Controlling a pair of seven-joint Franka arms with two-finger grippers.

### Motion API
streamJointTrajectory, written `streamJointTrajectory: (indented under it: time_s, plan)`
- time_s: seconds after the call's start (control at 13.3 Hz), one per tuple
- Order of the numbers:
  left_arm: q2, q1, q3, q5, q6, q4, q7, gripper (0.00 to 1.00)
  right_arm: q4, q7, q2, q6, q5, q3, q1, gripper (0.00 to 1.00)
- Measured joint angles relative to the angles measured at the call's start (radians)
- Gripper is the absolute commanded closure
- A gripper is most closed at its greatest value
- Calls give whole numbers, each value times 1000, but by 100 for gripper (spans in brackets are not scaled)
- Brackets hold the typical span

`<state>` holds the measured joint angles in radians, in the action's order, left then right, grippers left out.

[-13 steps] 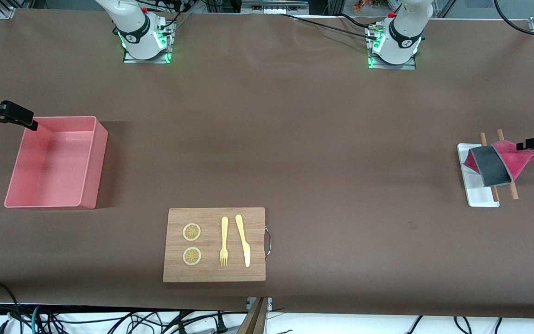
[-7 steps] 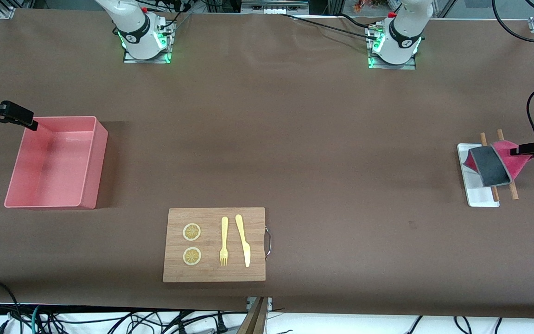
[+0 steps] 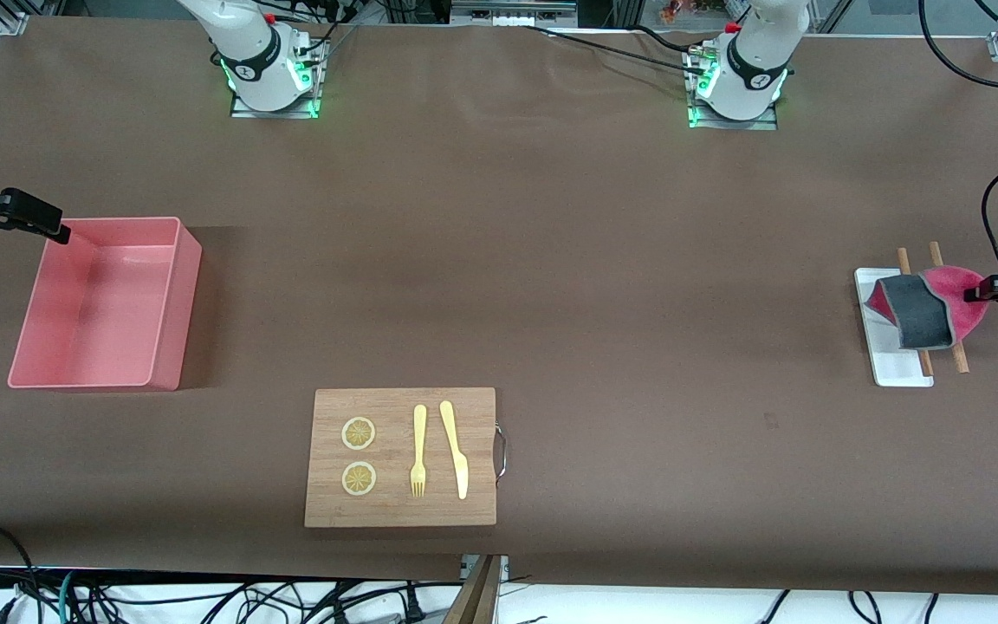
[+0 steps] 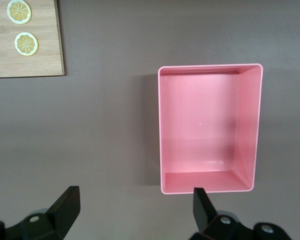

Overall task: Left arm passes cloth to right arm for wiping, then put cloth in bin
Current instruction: 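Lower the left gripper onto the pink-and-grey cloth and grasp it, then lift the cloth with the left gripper while the right gripper reaches over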

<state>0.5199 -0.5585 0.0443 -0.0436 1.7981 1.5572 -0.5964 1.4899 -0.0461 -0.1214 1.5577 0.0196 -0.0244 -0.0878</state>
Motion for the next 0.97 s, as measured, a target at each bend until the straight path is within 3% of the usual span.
streamJointTrajectory:
  time_s: [0.15, 0.38, 0.6, 0.82, 0.97]
  plan:
    - [-1, 0, 1, 0, -56, -37, -4, 100, 0, 0, 0, 0, 0, 0, 0, 0]
    - [-9, -3, 44, -19, -286, -158, -2, 100, 0, 0, 0, 0, -16, 0, 0, 0]
    - [-43, 0, 128, -115, -438, -215, 69, 100, 0, 0, -1, 0, -19, -1, 0, 0]
    - [-52, 1, 227, -282, -480, -216, 255, 100, 1, -1, -4, -2, -20, -3, 1, 0]
    - [-51, 3, 334, -373, -485, -215, 454, 100, 1, -1, -15, -6, -22, -7, 2, 0]
